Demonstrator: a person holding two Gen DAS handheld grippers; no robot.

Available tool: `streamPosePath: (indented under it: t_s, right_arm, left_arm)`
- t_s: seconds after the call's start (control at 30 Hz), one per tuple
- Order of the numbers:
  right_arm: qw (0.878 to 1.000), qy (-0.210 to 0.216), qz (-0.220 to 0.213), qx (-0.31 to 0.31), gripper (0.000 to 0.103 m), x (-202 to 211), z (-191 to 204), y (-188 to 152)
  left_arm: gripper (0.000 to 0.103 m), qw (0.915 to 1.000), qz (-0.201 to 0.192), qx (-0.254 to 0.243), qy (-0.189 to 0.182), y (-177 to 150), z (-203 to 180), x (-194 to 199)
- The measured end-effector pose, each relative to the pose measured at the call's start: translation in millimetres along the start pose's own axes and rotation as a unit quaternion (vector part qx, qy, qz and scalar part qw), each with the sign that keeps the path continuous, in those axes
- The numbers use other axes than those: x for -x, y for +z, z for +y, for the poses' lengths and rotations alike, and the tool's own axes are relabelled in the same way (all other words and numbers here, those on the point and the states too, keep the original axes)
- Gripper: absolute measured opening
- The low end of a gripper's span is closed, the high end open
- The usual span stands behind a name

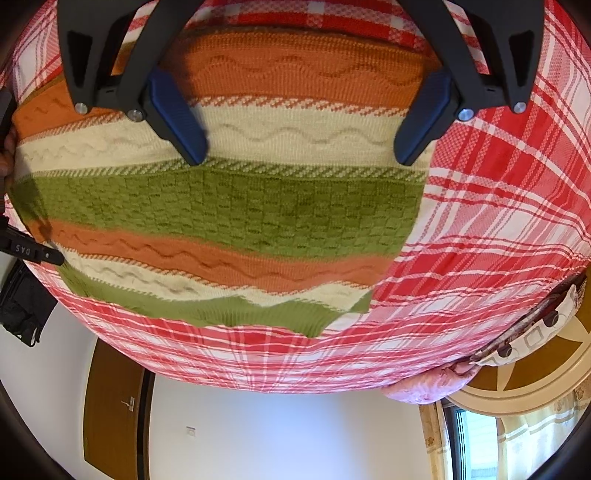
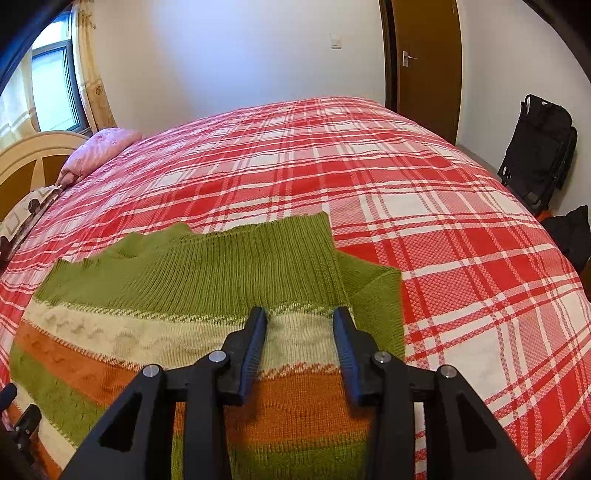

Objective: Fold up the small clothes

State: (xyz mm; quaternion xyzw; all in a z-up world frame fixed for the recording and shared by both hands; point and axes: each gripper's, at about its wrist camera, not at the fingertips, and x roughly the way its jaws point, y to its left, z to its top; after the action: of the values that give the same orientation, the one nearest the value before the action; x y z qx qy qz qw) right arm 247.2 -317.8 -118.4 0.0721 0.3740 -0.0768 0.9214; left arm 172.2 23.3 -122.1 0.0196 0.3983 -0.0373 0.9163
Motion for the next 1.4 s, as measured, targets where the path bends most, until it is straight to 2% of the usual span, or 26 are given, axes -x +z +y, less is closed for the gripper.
streamPosePath:
  t_s: [0.07,0.17,0.37,0.47,0.57,0.63,0.73,0.83,0.93,1.0,1.17,1.3,1.37,1.4]
  right_arm:
    - [1.000,-0.002,0.002,-0.012,0.041,10,-5,-3]
    - [0.998,-0.009,-0.045,-0.043,0.041,46,-6,-17]
    - [0.997,0.073,-0.036,0.002,0.041,68,47,-38]
    - [0.995,0.086,-0.032,0.034,0.041,62,72,-47]
    - [0.996,0.079,-0.006,0.046,0.041,45,81,-62]
    - [0.996,0.087,-0.004,0.035,0.041,43,78,-61]
    - [0.995,0.098,-0.002,0.025,0.041,39,73,-62]
    - [0.996,0.086,-0.003,0.036,0.042,39,78,-65]
    - [0.996,0.075,-0.004,0.047,0.043,40,83,-65]
    - [0.996,0.079,-0.004,0.050,0.046,41,83,-65]
    - [0.996,0.080,-0.008,0.049,0.047,43,81,-65]
    - [0.996,0.073,-0.006,0.057,0.047,42,85,-64]
    - [0.996,0.069,-0.005,0.064,0.040,44,89,-63]
    - [0.995,0.070,-0.005,0.065,0.026,45,90,-62]
  left_arm:
    - [0.103,1.0000,0.004,-0.002,-0.003,-1,3,6]
    - [0.103,0.9998,-0.003,-0.003,-0.018,0,14,20]
    - [0.103,0.9938,-0.053,0.079,-0.057,31,55,41]
    - [0.103,0.9944,-0.036,0.084,-0.053,52,60,24]
    - [0.099,0.9977,-0.005,0.064,-0.020,69,55,-2]
    - [0.089,0.9981,0.013,0.056,-0.024,75,54,-15]
    - [0.088,0.9980,0.033,0.049,-0.020,79,48,-36]
    - [0.089,0.9967,0.056,0.053,-0.027,74,42,-59]
    - [0.094,0.9952,0.042,0.080,-0.038,67,45,-62]
    - [0.094,0.9954,0.041,0.076,-0.042,67,44,-62]
    - [0.095,0.9952,0.040,0.075,-0.049,69,44,-64]
    - [0.087,0.9954,0.033,0.071,-0.055,69,43,-64]
    - [0.081,0.9959,0.027,0.064,-0.059,69,40,-62]
    - [0.079,0.9960,0.025,0.062,-0.059,68,39,-62]
